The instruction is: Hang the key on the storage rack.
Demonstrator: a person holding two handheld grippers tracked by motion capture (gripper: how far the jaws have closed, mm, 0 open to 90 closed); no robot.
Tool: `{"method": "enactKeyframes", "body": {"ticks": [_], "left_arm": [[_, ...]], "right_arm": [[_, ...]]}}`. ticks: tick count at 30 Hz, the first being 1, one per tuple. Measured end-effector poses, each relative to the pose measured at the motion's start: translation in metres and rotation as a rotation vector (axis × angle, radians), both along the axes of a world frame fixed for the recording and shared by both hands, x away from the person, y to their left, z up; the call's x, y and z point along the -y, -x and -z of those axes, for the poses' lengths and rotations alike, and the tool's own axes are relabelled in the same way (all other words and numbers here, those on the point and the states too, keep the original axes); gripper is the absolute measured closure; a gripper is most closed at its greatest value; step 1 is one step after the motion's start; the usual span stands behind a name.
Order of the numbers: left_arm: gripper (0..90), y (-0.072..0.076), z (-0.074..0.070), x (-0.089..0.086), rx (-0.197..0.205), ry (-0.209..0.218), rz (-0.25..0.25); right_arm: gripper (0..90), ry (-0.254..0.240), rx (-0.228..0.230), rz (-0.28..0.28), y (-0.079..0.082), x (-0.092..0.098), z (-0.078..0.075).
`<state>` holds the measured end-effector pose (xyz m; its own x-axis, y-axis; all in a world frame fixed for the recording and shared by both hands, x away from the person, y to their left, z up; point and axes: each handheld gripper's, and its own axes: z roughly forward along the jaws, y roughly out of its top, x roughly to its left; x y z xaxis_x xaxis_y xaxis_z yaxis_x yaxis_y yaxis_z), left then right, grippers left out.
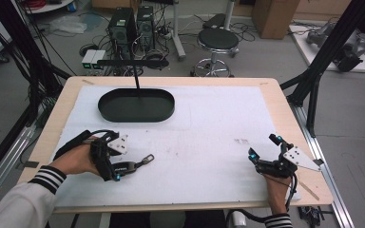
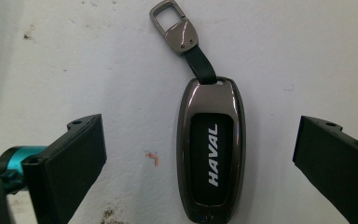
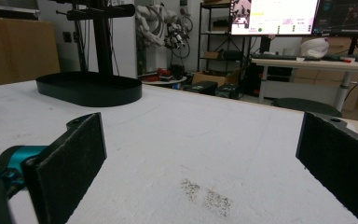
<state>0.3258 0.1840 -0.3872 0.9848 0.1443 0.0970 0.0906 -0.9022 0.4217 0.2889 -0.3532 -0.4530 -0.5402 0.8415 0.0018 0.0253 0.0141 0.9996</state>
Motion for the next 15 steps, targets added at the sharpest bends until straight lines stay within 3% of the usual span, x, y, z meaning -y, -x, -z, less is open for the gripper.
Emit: {"method": "enactKeyframes", "body": {"ticks": [1,2,11,15], "left_arm": [[10.0,-0.0007,0.0001,0.0007,-0.011,-0.007,0.002],[16.2,-0.0007,0.0013,0.0015,-0.009,-0.007,0.001],[17.3,-0.0019,0.0069,0.0077,-0.022,-0.056,0.009],[21.8,-0.0019,0.0097,0.0096,-0.042,-0.079,0.014]], "right_arm": [[0.5,-0.001,0.0,0.0,0.0,0.0,0.0],[0.5,0.001,0.003,0.001,-0.0003,0.0002,0.0],[0.5,0.0,0.004,0.0,-0.0003,0.0002,0.0],[0.5,0.0,0.004,-0.001,-0.0003,0.0003,0.0]]}}
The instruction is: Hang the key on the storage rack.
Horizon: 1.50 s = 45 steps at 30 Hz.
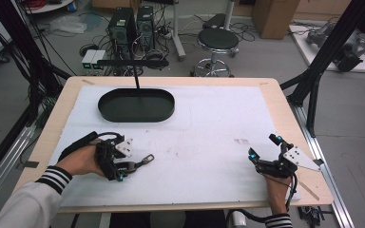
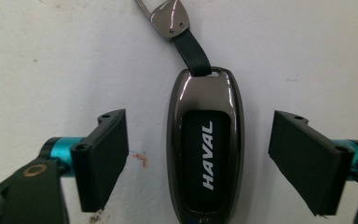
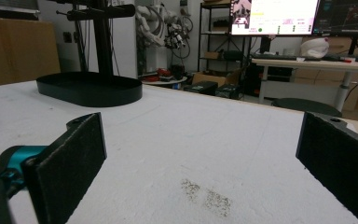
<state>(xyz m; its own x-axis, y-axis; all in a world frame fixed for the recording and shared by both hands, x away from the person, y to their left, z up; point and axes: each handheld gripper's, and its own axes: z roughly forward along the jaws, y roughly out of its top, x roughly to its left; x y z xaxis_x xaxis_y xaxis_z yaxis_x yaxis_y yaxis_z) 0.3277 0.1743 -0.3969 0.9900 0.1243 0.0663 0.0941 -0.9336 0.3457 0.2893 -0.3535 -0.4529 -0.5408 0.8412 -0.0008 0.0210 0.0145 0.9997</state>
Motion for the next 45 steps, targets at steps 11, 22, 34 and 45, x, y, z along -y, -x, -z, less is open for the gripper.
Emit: {"method": "enactKeyframes", "body": {"ticks": [11,22,34,45], "left_arm": [[26.6,-0.0023,0.0046,0.0033,-0.034,-0.047,-0.005],[32.8,-0.0044,0.0079,0.0066,-0.06,-0.081,-0.002],[47.4,-0.0057,0.0098,0.0064,-0.086,-0.115,-0.026],[48.7,-0.0039,0.0064,0.0057,-0.062,-0.104,-0.078]], "right_arm": [[0.5,0.001,0.0,0.001,0.0,0.0001,0.0],[0.5,-0.002,-0.004,0.0,0.0004,-0.0003,0.0],[0.5,-0.004,-0.002,0.001,0.0004,-0.0005,0.0001],[0.5,0.003,0.001,0.002,0.0006,-0.0001,0.0]]}}
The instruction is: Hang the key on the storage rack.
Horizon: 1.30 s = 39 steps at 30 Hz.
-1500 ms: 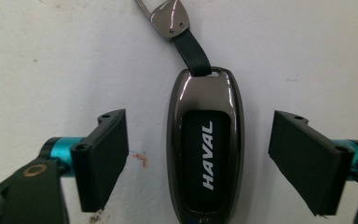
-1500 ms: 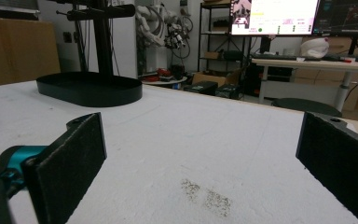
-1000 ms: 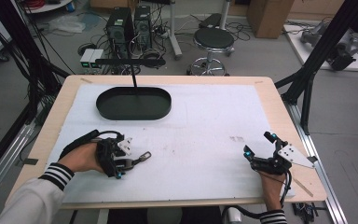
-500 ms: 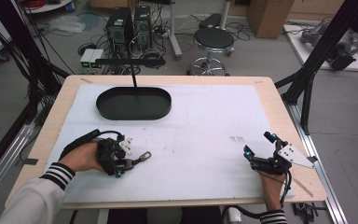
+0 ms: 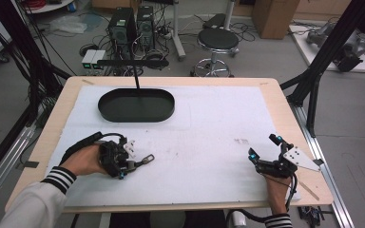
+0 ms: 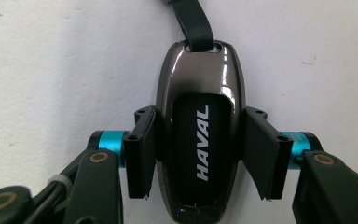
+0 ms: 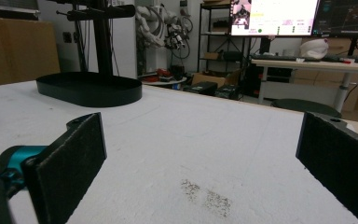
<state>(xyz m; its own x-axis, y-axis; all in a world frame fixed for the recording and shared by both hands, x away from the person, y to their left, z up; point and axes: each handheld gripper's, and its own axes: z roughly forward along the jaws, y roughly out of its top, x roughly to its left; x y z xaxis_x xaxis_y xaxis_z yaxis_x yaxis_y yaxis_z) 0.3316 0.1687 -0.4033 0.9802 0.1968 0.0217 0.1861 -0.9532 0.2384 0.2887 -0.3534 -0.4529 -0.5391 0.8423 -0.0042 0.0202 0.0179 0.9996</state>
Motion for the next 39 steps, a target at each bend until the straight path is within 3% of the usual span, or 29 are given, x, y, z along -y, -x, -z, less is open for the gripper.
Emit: {"method": "enactKeyframes", "body": {"ticks": [7,10,17,18,21,22,25,27,34,39], "left_arm": [[48.7,-0.004,-0.011,-0.011,0.051,0.06,-0.07],[48.7,-0.009,-0.016,-0.017,0.037,0.101,-0.115],[48.8,-0.015,-0.028,-0.031,0.115,0.188,-0.234],[48.8,-0.017,-0.032,-0.036,0.132,0.22,-0.271],[48.7,-0.02,-0.036,-0.041,0.139,0.256,-0.31],[48.7,-0.022,-0.04,-0.047,0.162,0.278,-0.343],[48.7,-0.024,-0.043,-0.053,0.183,0.304,-0.376],[48.7,-0.025,-0.046,-0.057,0.194,0.346,-0.413],[48.7,-0.029,-0.055,-0.071,0.231,0.394,-0.494],[48.8,-0.034,-0.069,-0.077,0.287,0.43,-0.548]], "right_arm": [[0.5,-0.002,0.001,0.0,0.0,0.0,0.0],[0.5,-0.001,0.001,0.0,0.0,0.0,0.0],[0.5,-0.005,0.0,0.0,0.0,0.0,0.0],[0.5,-0.004,-0.001,0.0,0.0,0.0,0.0],[0.5,-0.006,-0.001,0.0,0.0,0.0,0.0],[0.5,-0.005,-0.001,0.001,0.0,0.0,0.0],[0.5,-0.009,-0.001,0.001,0.0,0.0,0.0],[0.5,-0.01,-0.001,0.0,0.0,0.0,0.0],[0.5,-0.01,0.0,0.0,0.0,0.0,0.0],[0.5,-0.009,-0.001,-0.001,0.0,0.0,0.0]]}}
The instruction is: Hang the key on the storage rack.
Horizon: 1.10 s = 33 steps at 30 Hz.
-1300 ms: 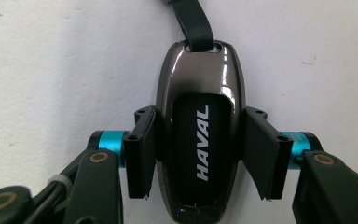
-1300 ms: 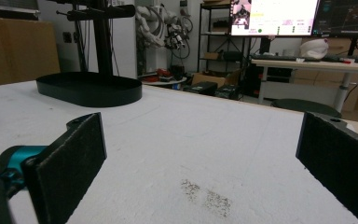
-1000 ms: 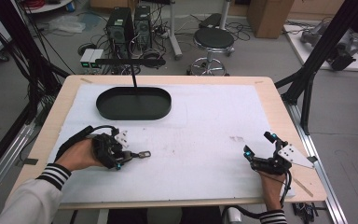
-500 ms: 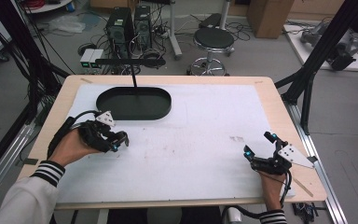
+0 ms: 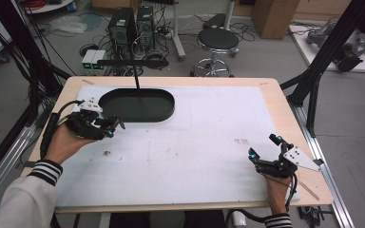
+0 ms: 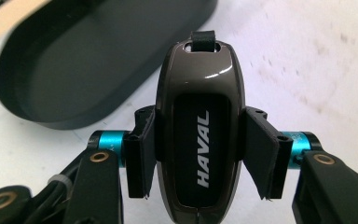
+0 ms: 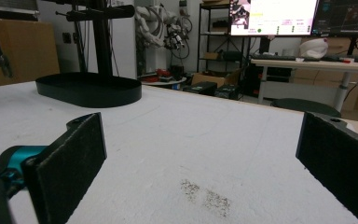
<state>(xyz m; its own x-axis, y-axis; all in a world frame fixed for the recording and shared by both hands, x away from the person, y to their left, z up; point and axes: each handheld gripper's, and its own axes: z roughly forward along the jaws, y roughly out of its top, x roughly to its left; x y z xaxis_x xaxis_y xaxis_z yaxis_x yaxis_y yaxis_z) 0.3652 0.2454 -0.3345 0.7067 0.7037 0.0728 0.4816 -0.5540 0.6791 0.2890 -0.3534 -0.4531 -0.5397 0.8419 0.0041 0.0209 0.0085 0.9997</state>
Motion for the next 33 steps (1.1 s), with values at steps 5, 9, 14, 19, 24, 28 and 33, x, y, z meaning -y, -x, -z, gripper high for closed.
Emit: {"method": "enactKeyframes", "body": {"ticks": [5,9,14,19,24,28,33], "left_arm": [[48.7,-0.008,-0.019,-0.006,0.03,0.032,-0.051],[48.7,-0.015,-0.031,-0.011,0.056,0.062,-0.094],[48.7,-0.023,-0.041,-0.014,0.085,0.07,-0.145],[48.7,-0.034,-0.048,-0.018,0.095,0.065,-0.19],[48.7,-0.041,-0.054,-0.02,0.106,0.066,-0.217],[48.7,-0.049,-0.063,-0.025,0.12,0.076,-0.251],[48.8,-0.06,-0.072,-0.028,0.13,0.069,-0.282]], "right_arm": [[0.5,0.002,0.006,0.001,0.0,0.0,0.0],[0.5,-0.001,-0.001,0.001,0.0,0.001,0.0],[0.5,-0.001,0.0,0.001,0.0,0.001,0.0],[0.5,-0.001,0.0,0.001,0.0,0.001,0.0],[0.5,-0.003,0.0,0.001,0.0,0.001,0.0],[0.5,-0.005,0.0,0.002,0.0,0.001,0.0],[0.5,0.0,-0.001,0.002,0.0,0.001,0.0]]}}
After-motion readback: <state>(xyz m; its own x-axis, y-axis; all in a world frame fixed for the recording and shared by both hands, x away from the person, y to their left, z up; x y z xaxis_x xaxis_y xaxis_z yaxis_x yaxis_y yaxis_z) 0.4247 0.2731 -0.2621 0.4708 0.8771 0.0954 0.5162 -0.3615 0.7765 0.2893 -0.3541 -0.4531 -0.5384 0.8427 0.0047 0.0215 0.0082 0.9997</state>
